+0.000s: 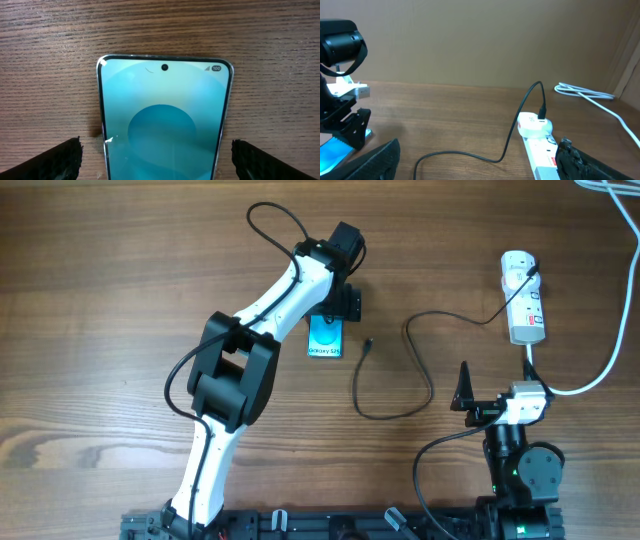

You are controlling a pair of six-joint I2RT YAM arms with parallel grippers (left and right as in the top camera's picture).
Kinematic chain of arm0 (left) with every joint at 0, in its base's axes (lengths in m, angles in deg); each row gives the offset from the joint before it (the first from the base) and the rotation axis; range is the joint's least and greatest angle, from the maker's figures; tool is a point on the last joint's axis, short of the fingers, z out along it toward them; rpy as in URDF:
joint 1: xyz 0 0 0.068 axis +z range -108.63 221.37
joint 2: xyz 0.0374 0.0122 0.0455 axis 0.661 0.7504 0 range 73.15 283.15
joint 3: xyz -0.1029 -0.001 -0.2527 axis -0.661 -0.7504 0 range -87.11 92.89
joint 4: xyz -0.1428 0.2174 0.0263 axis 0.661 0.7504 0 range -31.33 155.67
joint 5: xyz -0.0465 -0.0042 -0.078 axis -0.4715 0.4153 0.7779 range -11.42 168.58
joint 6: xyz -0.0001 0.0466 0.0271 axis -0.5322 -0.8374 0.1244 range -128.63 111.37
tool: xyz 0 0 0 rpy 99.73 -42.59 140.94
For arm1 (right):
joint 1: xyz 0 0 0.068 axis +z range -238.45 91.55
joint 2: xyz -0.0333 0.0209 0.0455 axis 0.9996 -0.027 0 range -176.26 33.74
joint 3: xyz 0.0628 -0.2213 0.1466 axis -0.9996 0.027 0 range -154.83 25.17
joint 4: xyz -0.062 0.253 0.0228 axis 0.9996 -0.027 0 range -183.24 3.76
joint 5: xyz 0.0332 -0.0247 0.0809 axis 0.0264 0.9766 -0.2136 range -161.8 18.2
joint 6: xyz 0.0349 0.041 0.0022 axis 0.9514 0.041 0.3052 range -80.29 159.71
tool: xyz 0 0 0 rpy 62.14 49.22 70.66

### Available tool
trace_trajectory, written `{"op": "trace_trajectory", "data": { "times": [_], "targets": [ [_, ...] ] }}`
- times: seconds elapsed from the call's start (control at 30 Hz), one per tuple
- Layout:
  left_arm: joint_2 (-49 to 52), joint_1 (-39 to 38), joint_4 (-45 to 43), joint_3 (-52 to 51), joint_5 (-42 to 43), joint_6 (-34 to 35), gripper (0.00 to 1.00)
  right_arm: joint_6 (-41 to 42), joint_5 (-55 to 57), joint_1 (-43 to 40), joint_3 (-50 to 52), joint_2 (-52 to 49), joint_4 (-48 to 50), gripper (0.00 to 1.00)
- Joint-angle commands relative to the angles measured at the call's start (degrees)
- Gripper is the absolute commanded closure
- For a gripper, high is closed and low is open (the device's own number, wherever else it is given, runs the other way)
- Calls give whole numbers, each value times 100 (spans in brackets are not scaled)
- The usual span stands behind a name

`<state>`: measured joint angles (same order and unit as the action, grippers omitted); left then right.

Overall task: Plug charger to phone and switch on socket
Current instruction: 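Lower the left gripper and close it on the phone's top edge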

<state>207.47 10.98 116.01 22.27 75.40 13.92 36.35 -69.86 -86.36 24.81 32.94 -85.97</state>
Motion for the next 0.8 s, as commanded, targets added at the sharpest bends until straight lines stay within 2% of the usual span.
{"op": "trace_trajectory", "data": {
  "times": [0.0, 0.77],
  "targets": [
    [72, -26, -15, 120, -79, -116, 0, -103, -46, -22, 7, 15, 24, 0],
    [498, -42, 129, 76, -76, -114, 0, -101, -46, -22, 7, 15, 24, 0]
  ]
}}
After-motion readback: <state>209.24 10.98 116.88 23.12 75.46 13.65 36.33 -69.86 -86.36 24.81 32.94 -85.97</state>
